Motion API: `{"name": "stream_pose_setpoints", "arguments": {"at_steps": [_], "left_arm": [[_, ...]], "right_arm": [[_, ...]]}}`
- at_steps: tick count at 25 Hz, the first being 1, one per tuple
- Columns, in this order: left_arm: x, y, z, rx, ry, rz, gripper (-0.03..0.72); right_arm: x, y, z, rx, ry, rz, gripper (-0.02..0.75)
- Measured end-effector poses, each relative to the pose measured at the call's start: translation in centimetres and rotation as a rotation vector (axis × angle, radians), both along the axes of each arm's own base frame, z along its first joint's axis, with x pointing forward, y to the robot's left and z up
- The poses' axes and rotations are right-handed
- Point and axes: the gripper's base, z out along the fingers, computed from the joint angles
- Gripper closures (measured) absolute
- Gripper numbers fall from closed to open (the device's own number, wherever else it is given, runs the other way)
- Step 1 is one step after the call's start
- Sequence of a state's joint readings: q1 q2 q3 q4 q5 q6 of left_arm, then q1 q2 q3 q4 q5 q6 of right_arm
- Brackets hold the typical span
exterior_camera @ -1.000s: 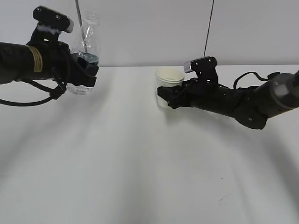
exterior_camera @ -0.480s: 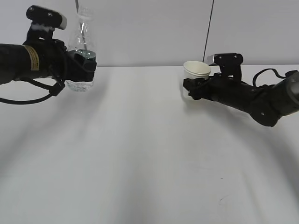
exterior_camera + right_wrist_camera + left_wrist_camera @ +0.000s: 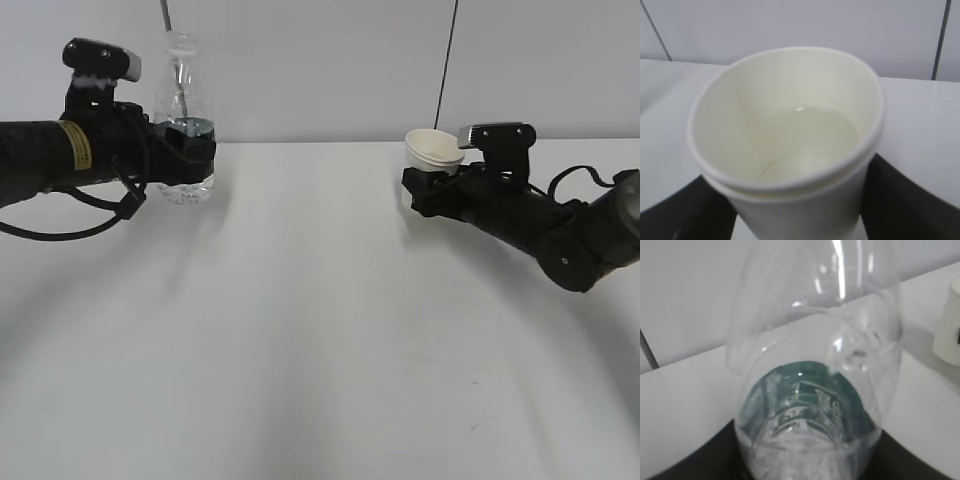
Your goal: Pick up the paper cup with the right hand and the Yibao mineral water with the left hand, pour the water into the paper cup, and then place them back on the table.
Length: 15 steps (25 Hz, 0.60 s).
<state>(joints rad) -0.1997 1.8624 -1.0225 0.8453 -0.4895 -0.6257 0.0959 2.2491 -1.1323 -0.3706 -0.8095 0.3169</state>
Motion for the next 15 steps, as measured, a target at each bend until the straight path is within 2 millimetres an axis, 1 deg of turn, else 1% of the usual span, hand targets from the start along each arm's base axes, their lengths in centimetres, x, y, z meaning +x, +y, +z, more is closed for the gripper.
{"name": "stream_pose_setpoints", "arguments": {"at_steps": [5, 7, 11, 15], "left_arm": [[0.9, 1.5, -1.0, -0.074, -0.024, 0.011, 0.341], [1.2, 2.0, -1.3, -0.094, -0.039, 0.016, 0.341], [1.6, 2.3, -2.2, -0.137, -0.062, 0.015, 0.341], [2.0, 2.4, -3.6, -0.172, -0.066, 0.02, 0.341]], "right_arm": [[-0.7, -0.1, -0.7, 0.001, -0.006, -0.005, 0.217], [-0.7, -0.1, -0.7, 0.002, -0.014, -0.006, 0.217], [-0.6, -0.1, -0.3, 0.017, -0.049, -0.007, 0.217], [-0.6, 0.0, 0.1, 0.035, -0.089, -0.001, 0.217]]}}
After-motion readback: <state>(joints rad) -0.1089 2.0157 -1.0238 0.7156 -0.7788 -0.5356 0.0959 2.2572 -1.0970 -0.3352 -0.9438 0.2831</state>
